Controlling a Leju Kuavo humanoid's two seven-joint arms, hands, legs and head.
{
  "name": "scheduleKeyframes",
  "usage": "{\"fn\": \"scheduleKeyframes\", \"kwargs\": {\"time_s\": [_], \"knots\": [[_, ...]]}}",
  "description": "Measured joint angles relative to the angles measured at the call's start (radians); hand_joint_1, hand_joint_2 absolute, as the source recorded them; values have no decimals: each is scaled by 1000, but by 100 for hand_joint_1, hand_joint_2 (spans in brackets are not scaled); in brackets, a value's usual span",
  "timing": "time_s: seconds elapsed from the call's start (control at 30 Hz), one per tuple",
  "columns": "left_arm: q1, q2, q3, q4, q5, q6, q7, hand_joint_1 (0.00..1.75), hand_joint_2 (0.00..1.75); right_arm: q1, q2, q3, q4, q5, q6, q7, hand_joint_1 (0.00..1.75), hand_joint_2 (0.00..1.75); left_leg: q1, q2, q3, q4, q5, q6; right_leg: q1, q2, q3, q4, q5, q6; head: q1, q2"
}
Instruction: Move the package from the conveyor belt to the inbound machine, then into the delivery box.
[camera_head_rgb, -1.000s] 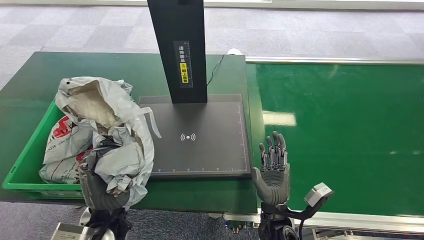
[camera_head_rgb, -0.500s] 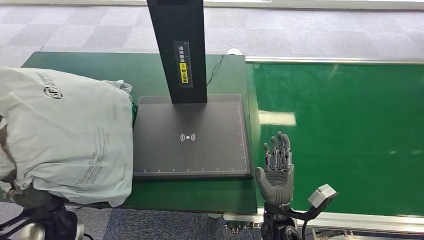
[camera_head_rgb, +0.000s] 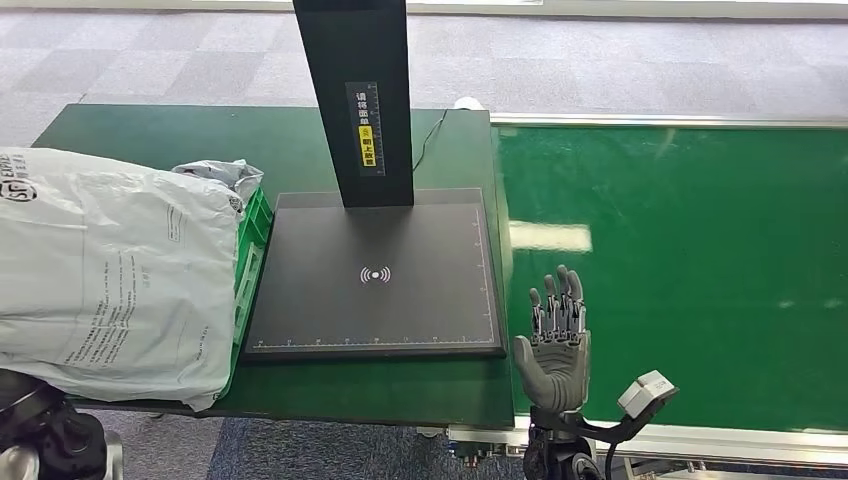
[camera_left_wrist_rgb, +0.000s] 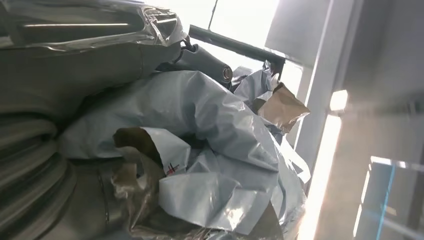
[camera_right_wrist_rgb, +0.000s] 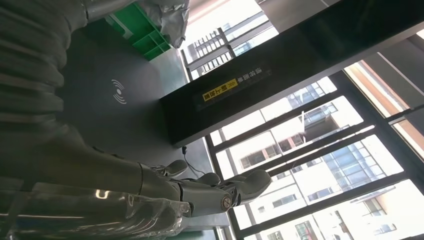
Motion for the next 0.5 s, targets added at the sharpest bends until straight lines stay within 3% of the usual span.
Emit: {"fn": "scheduleKeyframes", "kwargs": {"time_s": [0.37,0.5], "knots": [[-125,105,248,255,108,-28,69,175,175,-25,0,-7,26,6,1,-6,0,175,1,0,0,0,1,-1,1,0,0,0,1,-1,0,0],[-175,169,320,351,137,-18,103,175,175,-29,1,-8,34,9,4,-5,0,175,1,0,0,0,1,-1,1,0,0,0,1,-1,0,0]]}}
